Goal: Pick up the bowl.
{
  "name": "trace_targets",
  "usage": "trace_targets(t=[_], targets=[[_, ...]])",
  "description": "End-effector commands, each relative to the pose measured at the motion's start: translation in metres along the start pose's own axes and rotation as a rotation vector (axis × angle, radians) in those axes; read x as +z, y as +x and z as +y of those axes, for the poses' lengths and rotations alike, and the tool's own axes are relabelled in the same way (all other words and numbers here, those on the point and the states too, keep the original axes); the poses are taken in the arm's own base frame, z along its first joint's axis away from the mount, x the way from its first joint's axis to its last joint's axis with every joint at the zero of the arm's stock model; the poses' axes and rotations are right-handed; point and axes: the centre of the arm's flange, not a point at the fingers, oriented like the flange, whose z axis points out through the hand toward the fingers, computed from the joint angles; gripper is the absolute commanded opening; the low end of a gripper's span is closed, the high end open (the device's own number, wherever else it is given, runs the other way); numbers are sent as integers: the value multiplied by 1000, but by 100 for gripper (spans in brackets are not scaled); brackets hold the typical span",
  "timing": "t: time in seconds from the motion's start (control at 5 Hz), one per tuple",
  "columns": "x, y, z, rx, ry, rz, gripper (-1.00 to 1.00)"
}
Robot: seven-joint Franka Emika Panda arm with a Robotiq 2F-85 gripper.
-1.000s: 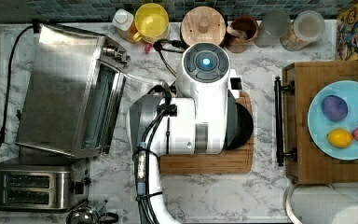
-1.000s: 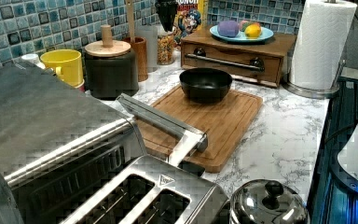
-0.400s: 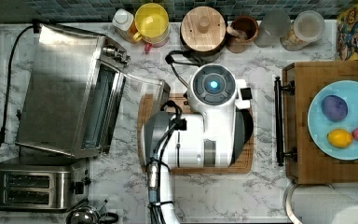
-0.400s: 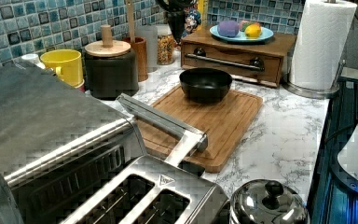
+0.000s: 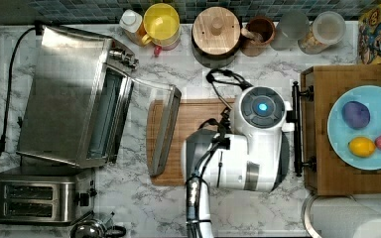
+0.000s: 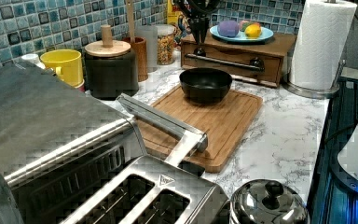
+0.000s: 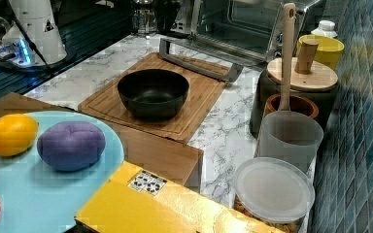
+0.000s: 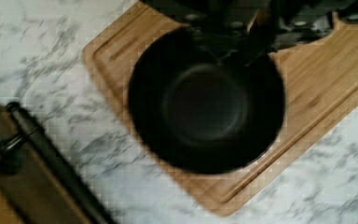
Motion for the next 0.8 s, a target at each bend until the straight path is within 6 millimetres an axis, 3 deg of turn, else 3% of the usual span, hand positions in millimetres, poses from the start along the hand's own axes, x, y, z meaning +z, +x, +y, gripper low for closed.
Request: trace_targets(t=[0.2, 0.6, 0.8], targets=[[29, -6, 80, 29, -33, -24, 0], [65, -16, 110, 13, 35, -17, 0], [78, -15, 113, 29, 40, -7, 0]])
